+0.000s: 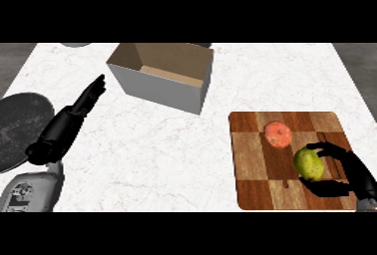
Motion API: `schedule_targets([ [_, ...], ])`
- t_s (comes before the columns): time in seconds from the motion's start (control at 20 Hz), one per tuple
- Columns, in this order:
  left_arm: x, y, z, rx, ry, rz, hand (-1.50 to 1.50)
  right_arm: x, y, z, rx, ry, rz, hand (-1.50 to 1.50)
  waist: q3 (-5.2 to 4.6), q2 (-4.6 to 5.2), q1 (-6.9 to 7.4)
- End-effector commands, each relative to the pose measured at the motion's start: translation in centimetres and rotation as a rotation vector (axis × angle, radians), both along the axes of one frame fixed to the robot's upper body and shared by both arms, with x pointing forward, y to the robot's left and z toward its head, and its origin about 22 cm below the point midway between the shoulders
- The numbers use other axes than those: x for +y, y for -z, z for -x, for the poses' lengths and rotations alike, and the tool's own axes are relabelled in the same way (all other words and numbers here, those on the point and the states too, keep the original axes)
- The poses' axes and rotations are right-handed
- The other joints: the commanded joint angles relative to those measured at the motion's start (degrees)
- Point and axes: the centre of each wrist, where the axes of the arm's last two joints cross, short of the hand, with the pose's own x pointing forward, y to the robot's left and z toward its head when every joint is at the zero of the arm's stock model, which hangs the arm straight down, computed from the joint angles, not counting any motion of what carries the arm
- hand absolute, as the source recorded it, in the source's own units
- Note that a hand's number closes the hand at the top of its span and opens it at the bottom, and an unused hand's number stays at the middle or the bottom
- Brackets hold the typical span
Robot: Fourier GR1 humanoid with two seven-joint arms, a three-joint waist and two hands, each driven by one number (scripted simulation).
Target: Pick the pear from the cutting board and place it in the cardboard box
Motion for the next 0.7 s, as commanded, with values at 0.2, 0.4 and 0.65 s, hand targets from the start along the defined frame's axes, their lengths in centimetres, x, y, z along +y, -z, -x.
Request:
schedule_targets([
  [0.2, 1.4, -0.2, 0.8, 0.005, -0.003, -0.011, 0.00, -0.9, 1.5, 0.3, -0.146, 0.018, 0.081, 1.50, 0.41, 0.19, 0.19],
  [0.4, -0.9, -1.2, -0.7, -0.013, 0.081, -0.012, 0.00, 13.6, -4.0, -5.6, -0.351, -0.473, 0.194, 1.50, -0.02, 0.40, 6.21],
  [0.65, -4.0, -1.7, -1.4, -0.028, 0.203, -0.007, 0.00, 24.8, -8.8, -7.3, -0.525, -0.887, 0.342, 1.50, -0.46, 1.04, 14.04],
])
